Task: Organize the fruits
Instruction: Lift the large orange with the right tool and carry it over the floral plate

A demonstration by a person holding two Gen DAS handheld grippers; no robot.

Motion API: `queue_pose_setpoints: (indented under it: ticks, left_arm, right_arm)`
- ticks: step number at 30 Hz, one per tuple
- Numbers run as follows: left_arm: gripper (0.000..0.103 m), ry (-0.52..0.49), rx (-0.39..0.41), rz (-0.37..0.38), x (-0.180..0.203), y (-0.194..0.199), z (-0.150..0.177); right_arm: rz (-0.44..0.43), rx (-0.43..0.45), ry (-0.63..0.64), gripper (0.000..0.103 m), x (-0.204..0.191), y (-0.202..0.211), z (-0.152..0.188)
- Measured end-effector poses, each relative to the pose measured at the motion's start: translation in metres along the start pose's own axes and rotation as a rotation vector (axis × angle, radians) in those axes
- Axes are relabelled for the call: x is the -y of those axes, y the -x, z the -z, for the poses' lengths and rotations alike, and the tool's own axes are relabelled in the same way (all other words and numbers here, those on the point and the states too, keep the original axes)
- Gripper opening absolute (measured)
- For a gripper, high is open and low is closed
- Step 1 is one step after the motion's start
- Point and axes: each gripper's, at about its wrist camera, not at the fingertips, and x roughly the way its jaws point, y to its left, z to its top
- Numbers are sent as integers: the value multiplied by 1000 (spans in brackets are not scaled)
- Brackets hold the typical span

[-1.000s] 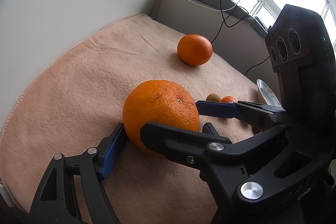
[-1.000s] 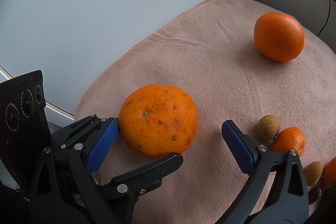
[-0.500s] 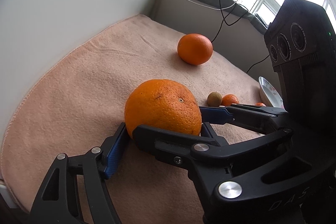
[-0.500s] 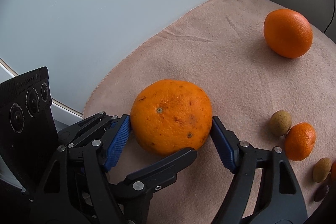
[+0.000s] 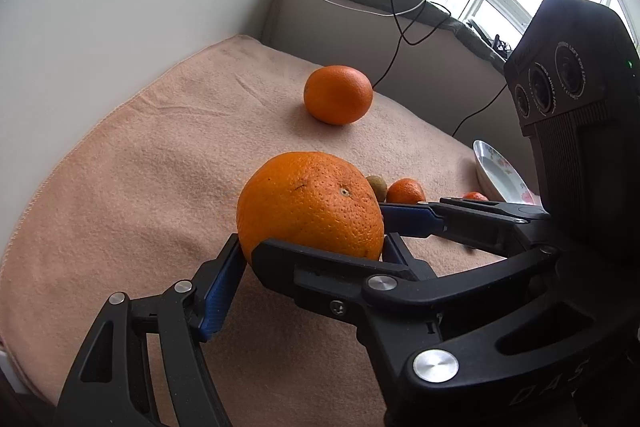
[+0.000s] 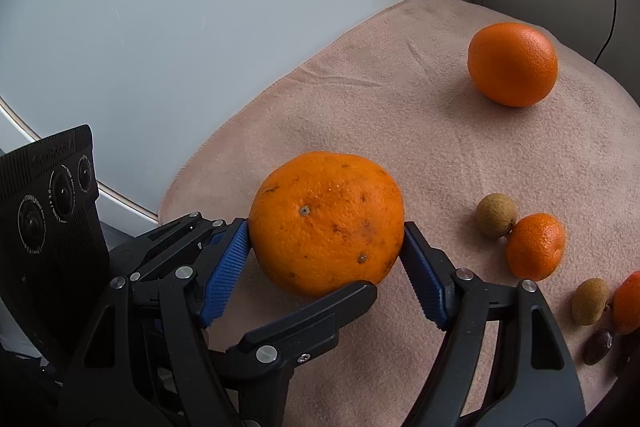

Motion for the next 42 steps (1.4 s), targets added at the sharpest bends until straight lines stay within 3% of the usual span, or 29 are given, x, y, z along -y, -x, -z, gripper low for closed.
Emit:
queue_pose_setpoints:
  ticks: [22,42]
  left_arm:
    - [70,-201,-2,133,112,-28,-20]
    - [70,-375,-104,302,229,-88,-17]
  right_arm:
    - [111,150,-142,78,81,99,24]
    - [249,252,-367,78,183,186,77]
